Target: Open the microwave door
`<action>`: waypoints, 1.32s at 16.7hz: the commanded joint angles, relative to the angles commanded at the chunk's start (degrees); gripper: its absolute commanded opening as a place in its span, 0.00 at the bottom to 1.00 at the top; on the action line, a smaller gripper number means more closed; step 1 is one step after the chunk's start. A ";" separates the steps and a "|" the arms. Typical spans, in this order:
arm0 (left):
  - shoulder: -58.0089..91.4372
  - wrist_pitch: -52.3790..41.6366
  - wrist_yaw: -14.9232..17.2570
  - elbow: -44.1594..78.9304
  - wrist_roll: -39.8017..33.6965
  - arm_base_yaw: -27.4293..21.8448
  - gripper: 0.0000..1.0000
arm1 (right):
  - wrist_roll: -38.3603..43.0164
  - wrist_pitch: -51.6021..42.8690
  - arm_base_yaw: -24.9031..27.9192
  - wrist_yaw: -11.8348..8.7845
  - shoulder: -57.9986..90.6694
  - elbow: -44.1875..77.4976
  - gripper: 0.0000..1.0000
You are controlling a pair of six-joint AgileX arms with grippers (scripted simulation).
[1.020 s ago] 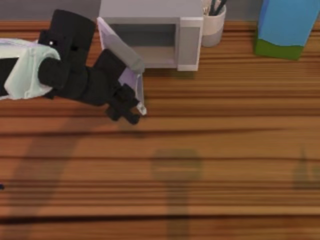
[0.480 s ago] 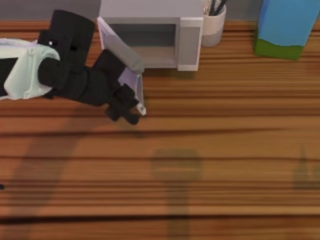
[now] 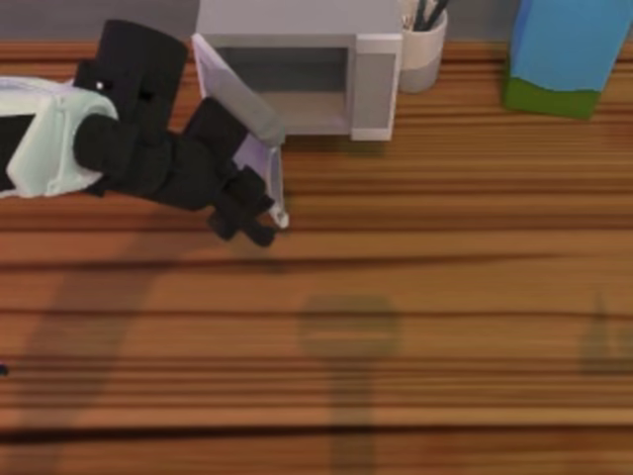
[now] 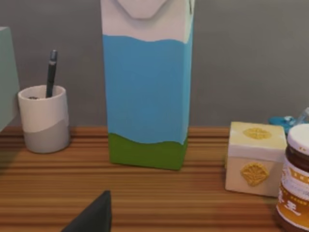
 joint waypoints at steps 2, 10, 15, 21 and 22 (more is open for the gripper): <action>0.00 0.00 0.00 0.00 0.00 0.00 0.00 | 0.00 0.00 0.00 0.00 0.00 0.00 1.00; 0.03 -0.64 1.06 -0.18 1.09 0.23 0.00 | 0.00 0.00 0.00 0.00 0.00 0.00 1.00; -0.19 -1.90 2.88 0.06 4.34 1.79 0.00 | 0.00 0.00 0.00 0.00 0.00 0.00 1.00; -0.20 -2.09 3.12 0.06 4.77 1.99 0.00 | 0.00 0.00 0.00 0.00 0.00 0.00 1.00; -0.20 -2.09 3.12 0.06 4.77 1.99 0.00 | 0.00 0.00 0.00 0.00 0.00 0.00 1.00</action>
